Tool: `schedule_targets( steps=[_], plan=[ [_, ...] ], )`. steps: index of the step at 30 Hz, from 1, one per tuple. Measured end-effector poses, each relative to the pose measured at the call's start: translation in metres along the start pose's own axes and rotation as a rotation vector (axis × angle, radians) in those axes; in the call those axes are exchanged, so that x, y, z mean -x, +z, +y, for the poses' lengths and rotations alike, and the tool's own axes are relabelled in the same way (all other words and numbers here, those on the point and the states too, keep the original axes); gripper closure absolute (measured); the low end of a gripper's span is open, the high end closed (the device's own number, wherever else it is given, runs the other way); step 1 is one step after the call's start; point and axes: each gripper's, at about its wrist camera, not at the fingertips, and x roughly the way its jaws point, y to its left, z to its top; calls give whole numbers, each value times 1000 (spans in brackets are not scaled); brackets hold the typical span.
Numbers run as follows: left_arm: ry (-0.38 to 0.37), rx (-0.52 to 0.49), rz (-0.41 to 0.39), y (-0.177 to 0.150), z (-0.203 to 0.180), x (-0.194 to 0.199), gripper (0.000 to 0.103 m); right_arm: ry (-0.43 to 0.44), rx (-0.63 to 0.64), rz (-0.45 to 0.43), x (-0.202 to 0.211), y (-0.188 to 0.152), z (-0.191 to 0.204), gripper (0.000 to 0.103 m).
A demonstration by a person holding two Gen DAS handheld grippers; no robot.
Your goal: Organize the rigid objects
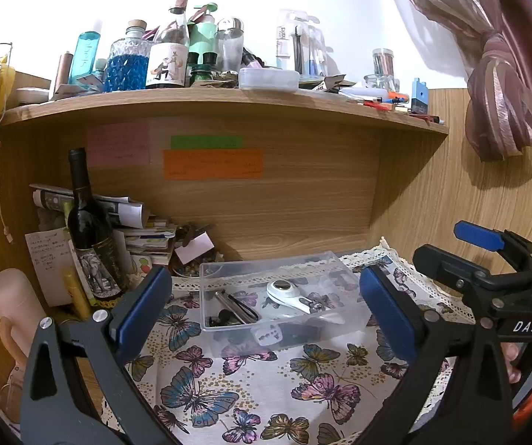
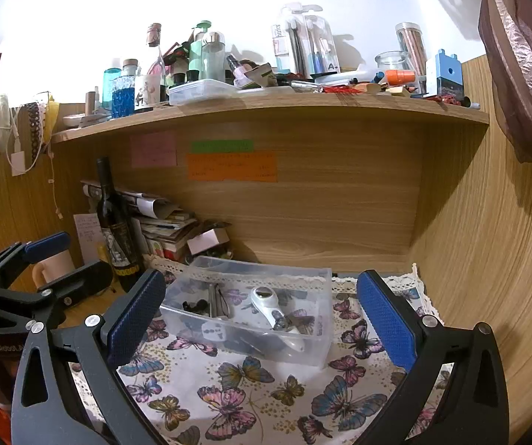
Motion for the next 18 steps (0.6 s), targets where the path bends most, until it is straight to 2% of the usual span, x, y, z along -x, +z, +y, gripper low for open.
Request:
schedule_targets(
  steps=[18],
  plan=[
    [-2,2,0,-1,-2,0,0,6,3,-1,0,0,1,0]
  ],
)
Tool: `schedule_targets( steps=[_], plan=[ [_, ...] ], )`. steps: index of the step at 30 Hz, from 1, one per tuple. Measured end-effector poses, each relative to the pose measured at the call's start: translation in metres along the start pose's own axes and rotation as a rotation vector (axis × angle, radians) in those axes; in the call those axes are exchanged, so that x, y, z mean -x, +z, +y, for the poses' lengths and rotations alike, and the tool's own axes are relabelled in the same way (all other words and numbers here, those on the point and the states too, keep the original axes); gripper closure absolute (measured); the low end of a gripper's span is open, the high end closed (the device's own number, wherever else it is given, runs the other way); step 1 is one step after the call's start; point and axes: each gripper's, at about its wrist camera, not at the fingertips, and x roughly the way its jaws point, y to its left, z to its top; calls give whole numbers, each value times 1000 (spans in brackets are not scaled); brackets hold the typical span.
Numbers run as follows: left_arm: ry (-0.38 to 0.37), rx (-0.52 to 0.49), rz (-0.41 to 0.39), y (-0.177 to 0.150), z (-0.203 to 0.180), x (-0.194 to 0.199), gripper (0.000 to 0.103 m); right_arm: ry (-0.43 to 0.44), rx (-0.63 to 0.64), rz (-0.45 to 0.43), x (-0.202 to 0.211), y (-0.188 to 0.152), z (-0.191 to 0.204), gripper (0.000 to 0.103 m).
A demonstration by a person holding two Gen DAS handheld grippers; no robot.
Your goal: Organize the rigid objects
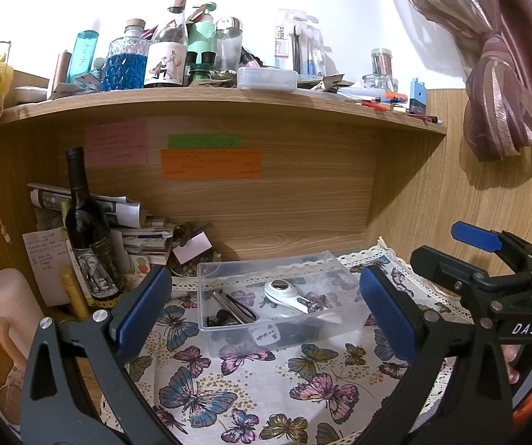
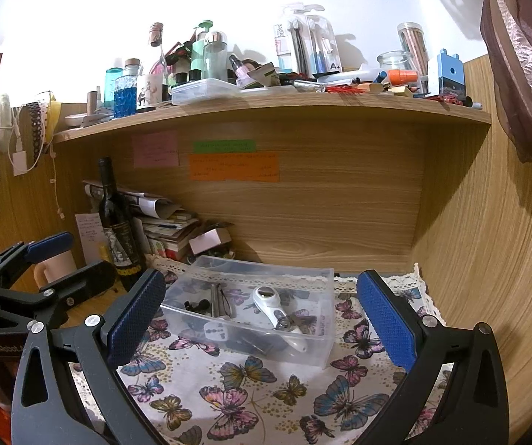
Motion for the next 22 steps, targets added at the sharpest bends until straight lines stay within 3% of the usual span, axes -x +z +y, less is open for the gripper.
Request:
schedule_targets(
  steps=[22],
  plan=[
    [-19,28,8,0,5,-2,0,-2,4,11,-3,0,1,0]
  ],
)
